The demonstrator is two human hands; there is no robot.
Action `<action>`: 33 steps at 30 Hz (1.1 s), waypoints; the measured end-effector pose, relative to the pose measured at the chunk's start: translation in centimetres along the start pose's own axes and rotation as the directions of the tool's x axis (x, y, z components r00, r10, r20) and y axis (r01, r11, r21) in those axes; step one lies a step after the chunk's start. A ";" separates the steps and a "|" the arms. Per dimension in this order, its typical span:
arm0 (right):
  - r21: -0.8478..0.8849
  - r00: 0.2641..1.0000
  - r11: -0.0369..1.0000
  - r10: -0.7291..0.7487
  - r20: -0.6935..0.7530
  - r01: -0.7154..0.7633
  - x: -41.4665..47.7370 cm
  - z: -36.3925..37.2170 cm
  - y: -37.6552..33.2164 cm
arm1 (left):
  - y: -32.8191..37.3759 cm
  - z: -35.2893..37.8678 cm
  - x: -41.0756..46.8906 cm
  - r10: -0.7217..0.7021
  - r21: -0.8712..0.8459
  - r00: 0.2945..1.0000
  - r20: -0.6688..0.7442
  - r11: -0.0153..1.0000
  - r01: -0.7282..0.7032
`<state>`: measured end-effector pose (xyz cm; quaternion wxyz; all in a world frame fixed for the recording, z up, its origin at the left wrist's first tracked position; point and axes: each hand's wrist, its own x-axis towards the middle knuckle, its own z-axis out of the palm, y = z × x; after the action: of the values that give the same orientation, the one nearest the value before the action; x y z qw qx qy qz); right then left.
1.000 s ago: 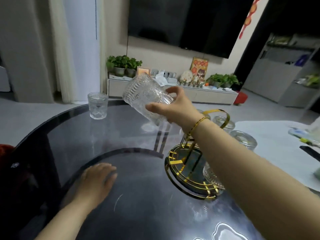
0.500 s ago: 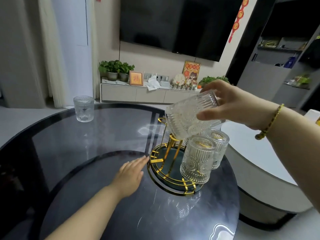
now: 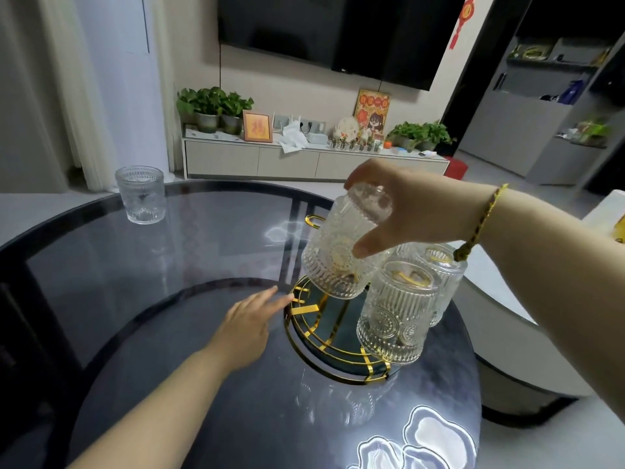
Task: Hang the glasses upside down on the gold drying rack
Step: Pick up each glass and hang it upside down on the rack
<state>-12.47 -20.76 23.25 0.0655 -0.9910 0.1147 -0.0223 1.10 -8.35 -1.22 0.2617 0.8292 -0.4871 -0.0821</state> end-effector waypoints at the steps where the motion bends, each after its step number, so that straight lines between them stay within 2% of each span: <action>1: -0.008 1.000 1.000 -0.007 0.018 0.007 0.2 0.3 -0.2 | -0.1 0.0 0.0 0.006 -0.001 1.000 -0.001 1.000 -0.006; 7: -0.049 0.995 0.997 -0.046 0.092 0.051 1.1 3.2 -1.0 | -0.2 0.1 0.1 0.005 0.006 1.000 -0.003 1.000 -0.005; 33: -0.029 0.984 0.999 -0.040 0.175 0.046 0.5 6.0 -0.9 | 0.1 -0.4 0.1 -0.036 0.043 0.997 0.075 0.999 0.033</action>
<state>-11.43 -19.23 17.48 0.0582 -0.9924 0.0874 0.0647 1.22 -8.32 -0.82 0.2242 0.8392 -0.4837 -0.1077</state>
